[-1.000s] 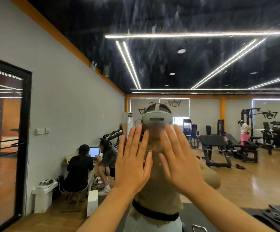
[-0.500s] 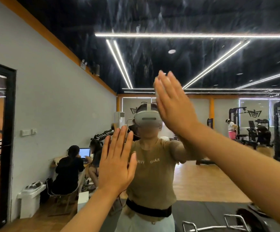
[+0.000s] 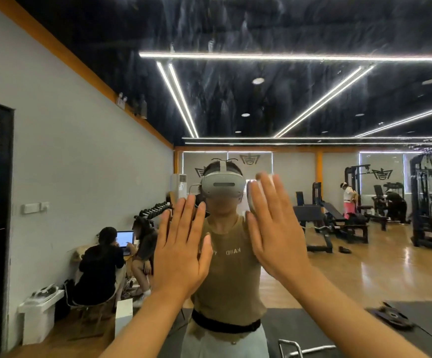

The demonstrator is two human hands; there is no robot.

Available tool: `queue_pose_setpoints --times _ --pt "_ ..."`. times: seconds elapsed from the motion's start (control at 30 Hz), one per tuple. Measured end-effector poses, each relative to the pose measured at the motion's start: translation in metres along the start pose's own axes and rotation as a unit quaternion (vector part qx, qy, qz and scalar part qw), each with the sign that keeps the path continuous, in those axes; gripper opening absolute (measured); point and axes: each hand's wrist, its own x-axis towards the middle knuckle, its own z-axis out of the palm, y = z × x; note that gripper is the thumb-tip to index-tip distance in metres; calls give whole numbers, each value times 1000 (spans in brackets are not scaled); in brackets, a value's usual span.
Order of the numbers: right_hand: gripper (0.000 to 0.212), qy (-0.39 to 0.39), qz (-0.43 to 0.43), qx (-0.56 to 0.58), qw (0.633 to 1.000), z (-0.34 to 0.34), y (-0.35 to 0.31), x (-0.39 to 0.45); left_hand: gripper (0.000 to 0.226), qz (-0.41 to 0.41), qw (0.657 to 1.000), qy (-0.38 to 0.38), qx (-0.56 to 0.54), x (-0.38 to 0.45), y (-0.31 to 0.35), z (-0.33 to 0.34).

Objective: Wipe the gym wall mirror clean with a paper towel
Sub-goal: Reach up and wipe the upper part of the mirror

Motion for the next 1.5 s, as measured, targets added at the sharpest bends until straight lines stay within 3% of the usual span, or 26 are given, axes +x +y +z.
queue_pose_setpoints --times 0.17,0.33,0.53,0.63,0.8,1.17,1.5 --pt "54 -52 -53 -69 995 -2 10 -67 62 0 1000 -3 -13 -1 -3 0" --pt "54 -77 -146 -130 978 -10 31 -42 62 0 1000 -2 -9 -1 -1 0" --pt "57 -5 6 -61 998 -33 43 84 63 11 1000 11 -1 0 -3 2" --pt "55 34 65 -23 997 -31 37 103 62 3 1000 5 1 1 -3 1" --pt "54 69 91 9 993 -10 20 45 62 -2 1000 -17 -11 1 -1 -5" --pt "61 -41 24 -2 999 4 4 -124 65 -65 994 -78 -38 -87 29 -10" --pt "58 -118 -20 -10 993 2 -2 -216 63 -31 992 -120 -13 -110 20 -9"
